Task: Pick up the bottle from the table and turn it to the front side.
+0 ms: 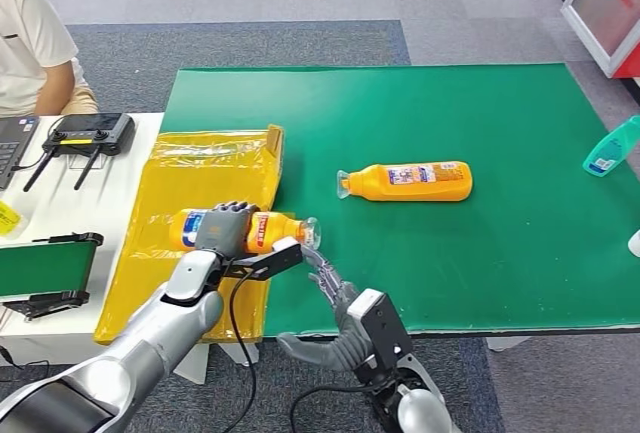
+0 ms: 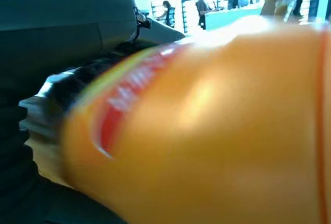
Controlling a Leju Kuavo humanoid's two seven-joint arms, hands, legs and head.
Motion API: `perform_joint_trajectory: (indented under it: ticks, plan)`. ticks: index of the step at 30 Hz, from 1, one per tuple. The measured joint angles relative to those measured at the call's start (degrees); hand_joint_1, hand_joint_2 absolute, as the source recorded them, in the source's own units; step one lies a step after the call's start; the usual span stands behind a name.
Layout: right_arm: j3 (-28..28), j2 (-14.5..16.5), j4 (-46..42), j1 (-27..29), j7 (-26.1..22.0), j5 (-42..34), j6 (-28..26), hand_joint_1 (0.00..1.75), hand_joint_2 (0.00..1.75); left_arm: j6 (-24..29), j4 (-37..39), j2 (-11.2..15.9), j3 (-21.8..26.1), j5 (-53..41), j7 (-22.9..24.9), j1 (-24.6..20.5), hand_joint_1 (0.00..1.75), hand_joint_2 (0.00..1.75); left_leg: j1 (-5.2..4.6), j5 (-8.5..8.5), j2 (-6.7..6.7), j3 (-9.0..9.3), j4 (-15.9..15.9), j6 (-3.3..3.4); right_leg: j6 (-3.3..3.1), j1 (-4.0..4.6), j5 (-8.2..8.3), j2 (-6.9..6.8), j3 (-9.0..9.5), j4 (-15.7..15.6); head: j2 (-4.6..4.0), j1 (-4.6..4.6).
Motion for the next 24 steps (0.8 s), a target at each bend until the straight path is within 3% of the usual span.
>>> perform_joint_trajectory:
  ticks: [7, 11, 16, 20, 24]
  plan:
    - [-0.9, -0.4, -2.7, 1.8, -1.5, 1.5, -0.6, 0.0, 1.75, 1.7, 0.7, 0.1, 0.8, 6.5, -3.5, 0.1, 0.0, 1.75, 0.0, 0.0, 0.0, 0.0, 0.0, 0.0, 0.0, 0.0, 0.0, -0.01, 0.01, 0.0, 0.0, 0.01]
    - [-3.2, -1.5, -7.4, 4.5, -3.3, 2.5, -1.9, 0.0, 1.75, 2.3, -1.4, 1.0, 2.2, 11.9, -5.9, 1.3, 0.0, 0.0, 0.0, -0.01, 0.0, -0.01, 0.0, 0.01, 0.0, 0.0, 0.0, 0.0, 0.01, 0.0, 0.0, 0.01]
    - [-6.0, -2.2, -10.1, 6.0, -2.9, 3.5, -1.7, 0.0, 1.75, 3.2, -8.0, 3.3, 3.8, 15.9, -8.6, 3.7, 0.0, 0.0, 0.0, -0.01, 0.0, 0.0, 0.0, 0.01, 0.0, 0.0, 0.0, 0.0, 0.01, 0.0, 0.0, 0.01]
    - [-7.0, -2.3, -10.1, 6.2, -2.3, 3.8, -1.7, 0.0, 1.75, 3.3, -13.5, 4.1, 5.1, 20.7, -11.4, 5.9, 0.0, 1.75, 0.0, 0.0, 0.0, 0.0, 0.0, 0.01, 0.0, 0.0, 0.0, 0.0, 0.02, 0.0, 0.0, 0.01]
    - [-7.8, -2.3, -9.9, 6.3, -1.3, 4.7, -2.8, 0.0, 1.75, 1.4, -21.5, 4.4, 6.8, 30.4, -15.9, 9.5, 0.0, 1.75, -0.01, -0.01, 0.0, -0.01, 0.0, 0.02, 0.0, -0.01, 0.0, -0.01, 0.02, 0.0, 0.0, 0.01]
